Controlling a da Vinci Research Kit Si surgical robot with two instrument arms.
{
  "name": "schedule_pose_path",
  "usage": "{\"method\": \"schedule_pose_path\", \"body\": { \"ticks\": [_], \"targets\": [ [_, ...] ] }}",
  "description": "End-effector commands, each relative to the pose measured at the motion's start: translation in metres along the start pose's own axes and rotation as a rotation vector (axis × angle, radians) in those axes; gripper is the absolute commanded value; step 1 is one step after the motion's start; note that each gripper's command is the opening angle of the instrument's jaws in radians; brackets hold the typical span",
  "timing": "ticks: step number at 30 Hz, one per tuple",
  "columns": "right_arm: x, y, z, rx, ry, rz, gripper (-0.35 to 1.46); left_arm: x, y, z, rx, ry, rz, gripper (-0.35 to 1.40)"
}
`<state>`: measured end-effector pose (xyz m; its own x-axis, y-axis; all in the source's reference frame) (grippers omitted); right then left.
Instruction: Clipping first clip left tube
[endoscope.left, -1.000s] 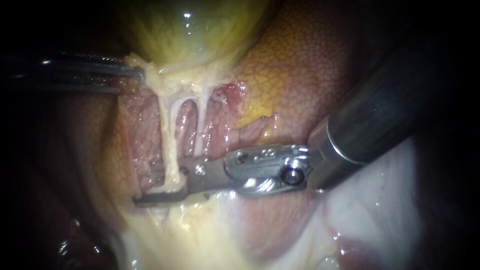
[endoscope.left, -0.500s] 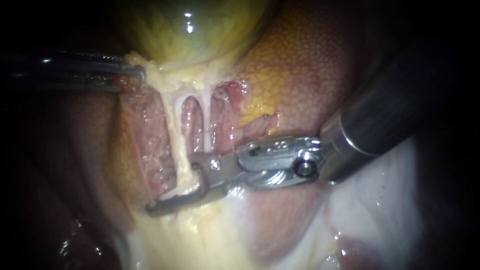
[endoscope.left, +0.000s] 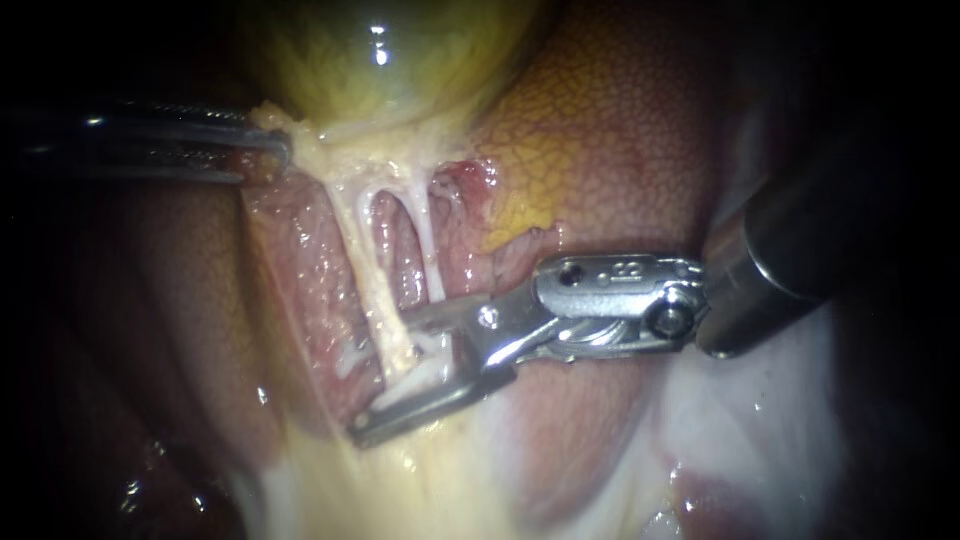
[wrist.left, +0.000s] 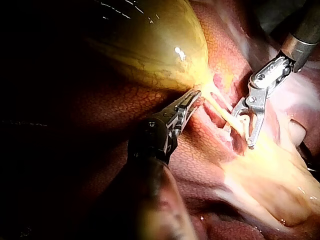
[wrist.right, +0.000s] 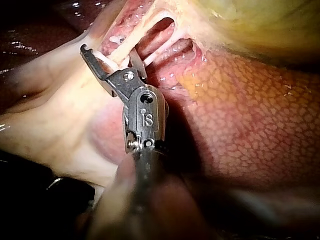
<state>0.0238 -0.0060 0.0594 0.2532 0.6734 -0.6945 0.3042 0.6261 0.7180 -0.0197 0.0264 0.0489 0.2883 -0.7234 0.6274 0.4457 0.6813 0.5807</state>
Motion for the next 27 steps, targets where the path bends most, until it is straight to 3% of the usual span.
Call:
{"method": "schedule_pose_path", "body": {
  "ticks": [1,7,12,20,27],
  "targets": [
    [0.0000,0.0001,0.0001,0.024,0.013,0.011,0.45,0.0000,0.0000,0.0000,-0.001,0.000,0.001,-0.35],
    [0.0000,0.0005,0.0000,0.187,0.073,0.068,0.45,0.0001,0.0000,0.0002,-0.002,-0.001,0.001,-0.35],
    [-0.0001,-0.0002,0.0000,0.281,0.063,0.097,0.42,0.0001,0.0000,0.0004,-0.003,-0.001,0.002,-0.35],
    [0.0001,-0.0019,0.0013,0.346,0.051,0.088,0.39,0.0001,0.0000,0.0006,-0.004,-0.001,0.001,-0.35],
    [0.0003,-0.0020,0.0017,0.350,0.055,0.050,0.34,0.0001,0.0000,0.0006,-0.004,-0.001,0.001,-0.35]
  ]
}}
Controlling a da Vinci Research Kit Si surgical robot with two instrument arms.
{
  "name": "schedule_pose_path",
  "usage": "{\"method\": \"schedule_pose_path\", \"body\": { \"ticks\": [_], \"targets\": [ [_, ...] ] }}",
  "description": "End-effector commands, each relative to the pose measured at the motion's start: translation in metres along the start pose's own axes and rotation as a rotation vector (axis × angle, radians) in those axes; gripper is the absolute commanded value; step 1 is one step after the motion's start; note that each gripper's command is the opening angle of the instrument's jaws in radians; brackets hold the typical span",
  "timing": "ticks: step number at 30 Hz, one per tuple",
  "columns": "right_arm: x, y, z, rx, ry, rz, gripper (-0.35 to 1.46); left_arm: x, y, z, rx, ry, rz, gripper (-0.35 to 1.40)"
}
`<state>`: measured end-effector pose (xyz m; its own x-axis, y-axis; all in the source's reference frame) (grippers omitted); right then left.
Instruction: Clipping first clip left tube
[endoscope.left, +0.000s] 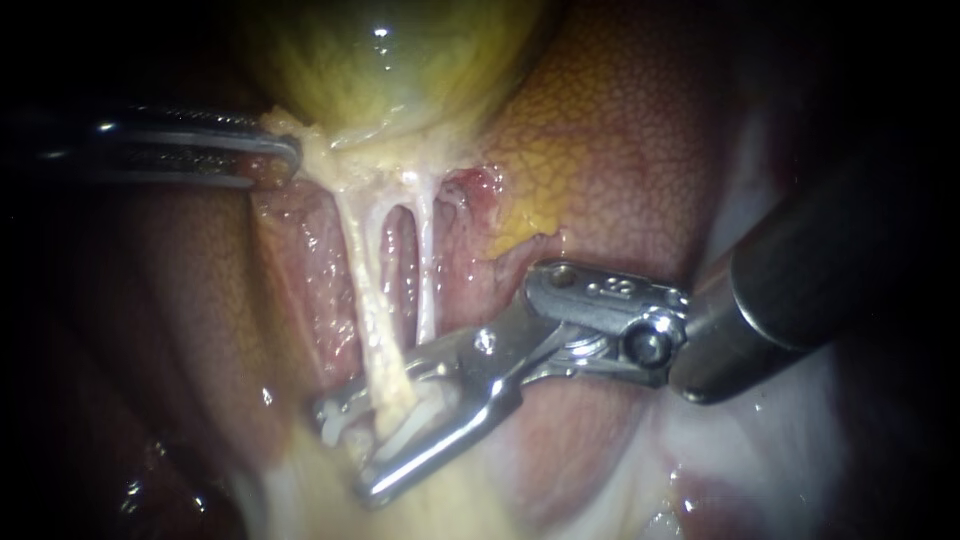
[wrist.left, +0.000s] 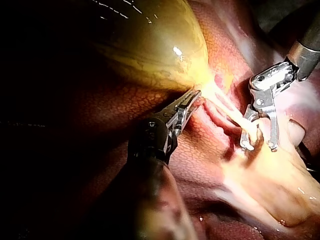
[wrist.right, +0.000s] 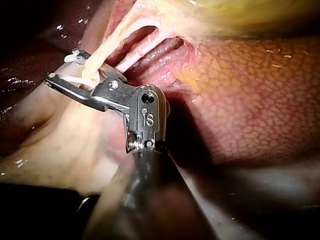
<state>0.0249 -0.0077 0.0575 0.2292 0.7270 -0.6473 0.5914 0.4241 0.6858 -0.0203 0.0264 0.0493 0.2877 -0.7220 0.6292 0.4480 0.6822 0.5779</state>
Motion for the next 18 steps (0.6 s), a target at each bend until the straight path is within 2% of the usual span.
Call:
{"method": "schedule_pose_path", "body": {
  "ticks": [1,6,9,12,18],
  "targets": [
    [-0.0001,0.0001,-0.0002,-0.001,0.000,-0.001,0.32,0.0000,0.0000,0.0000,0.000,0.000,0.000,-0.35],
    [0.0000,0.0005,-0.0003,-0.002,0.000,-0.019,0.19,0.0000,0.0000,0.0000,0.000,0.000,0.000,-0.35],
    [0.0001,0.0008,-0.0003,-0.003,0.000,-0.019,-0.02,0.0000,0.0000,0.0000,0.000,0.000,0.000,-0.35],
    [0.0001,0.0011,-0.0003,-0.007,0.002,-0.019,-0.32,0.0000,0.0000,0.0000,0.000,0.000,0.000,-0.35],
    [0.0004,0.0022,-0.0003,0.046,-0.017,0.005,-0.35,0.0000,0.0000,0.0000,0.000,0.000,0.000,-0.35]
  ]
}}
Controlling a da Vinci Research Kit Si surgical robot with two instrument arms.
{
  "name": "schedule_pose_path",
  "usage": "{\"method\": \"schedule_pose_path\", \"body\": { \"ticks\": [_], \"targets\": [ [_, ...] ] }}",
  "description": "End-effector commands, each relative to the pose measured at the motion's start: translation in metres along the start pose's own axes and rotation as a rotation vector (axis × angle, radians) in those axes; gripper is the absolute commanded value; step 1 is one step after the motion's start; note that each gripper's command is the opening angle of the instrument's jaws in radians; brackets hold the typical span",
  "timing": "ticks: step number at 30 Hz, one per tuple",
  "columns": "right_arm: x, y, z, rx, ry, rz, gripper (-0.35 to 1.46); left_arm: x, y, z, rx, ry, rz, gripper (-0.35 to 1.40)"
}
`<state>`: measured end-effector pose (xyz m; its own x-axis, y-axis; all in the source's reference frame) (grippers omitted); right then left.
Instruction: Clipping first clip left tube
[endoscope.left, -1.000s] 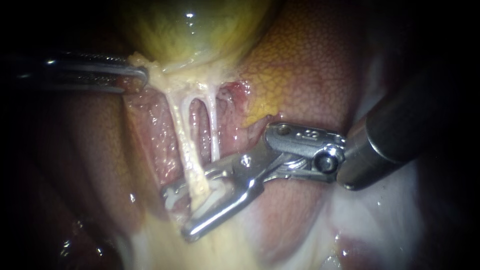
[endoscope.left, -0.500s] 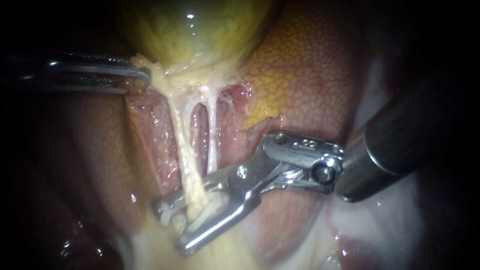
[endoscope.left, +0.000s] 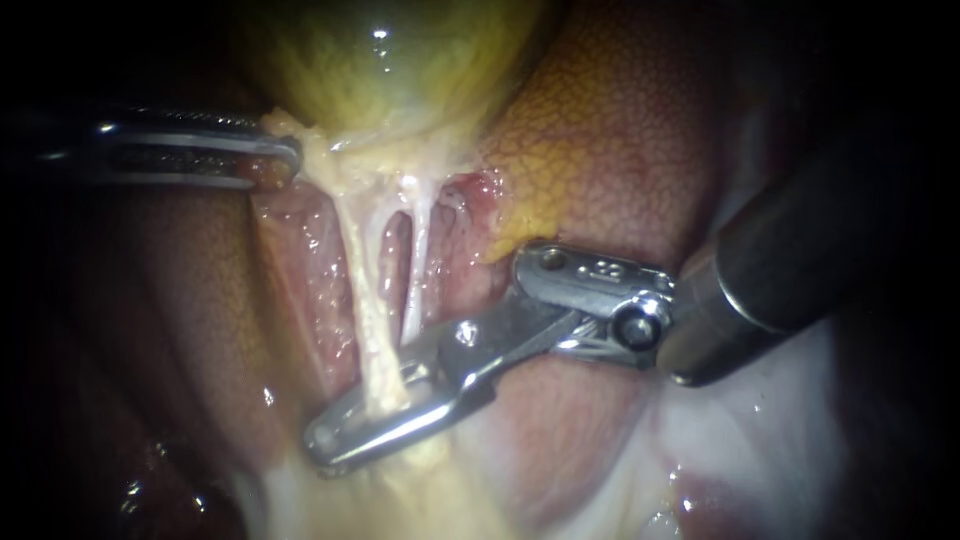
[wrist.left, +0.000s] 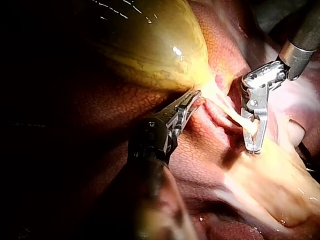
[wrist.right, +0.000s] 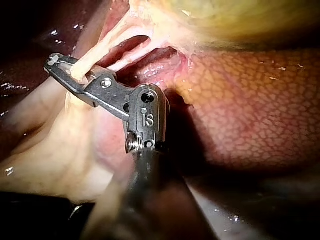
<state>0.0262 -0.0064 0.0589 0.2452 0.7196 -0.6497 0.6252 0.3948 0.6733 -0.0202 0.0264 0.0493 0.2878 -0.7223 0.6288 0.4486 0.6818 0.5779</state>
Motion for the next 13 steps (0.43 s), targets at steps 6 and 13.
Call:
{"method": "schedule_pose_path", "body": {
  "ticks": [6,13],
  "targets": [
    [0.0000,-0.0001,0.0000,-0.005,0.001,-0.003,-0.35,0.0000,0.0000,0.0000,0.000,0.000,0.000,-0.35],
    [0.0000,-0.0001,-0.0002,-0.006,0.002,0.003,-0.35,0.0000,0.0000,0.0000,0.000,0.000,0.000,-0.35]
  ]
}}
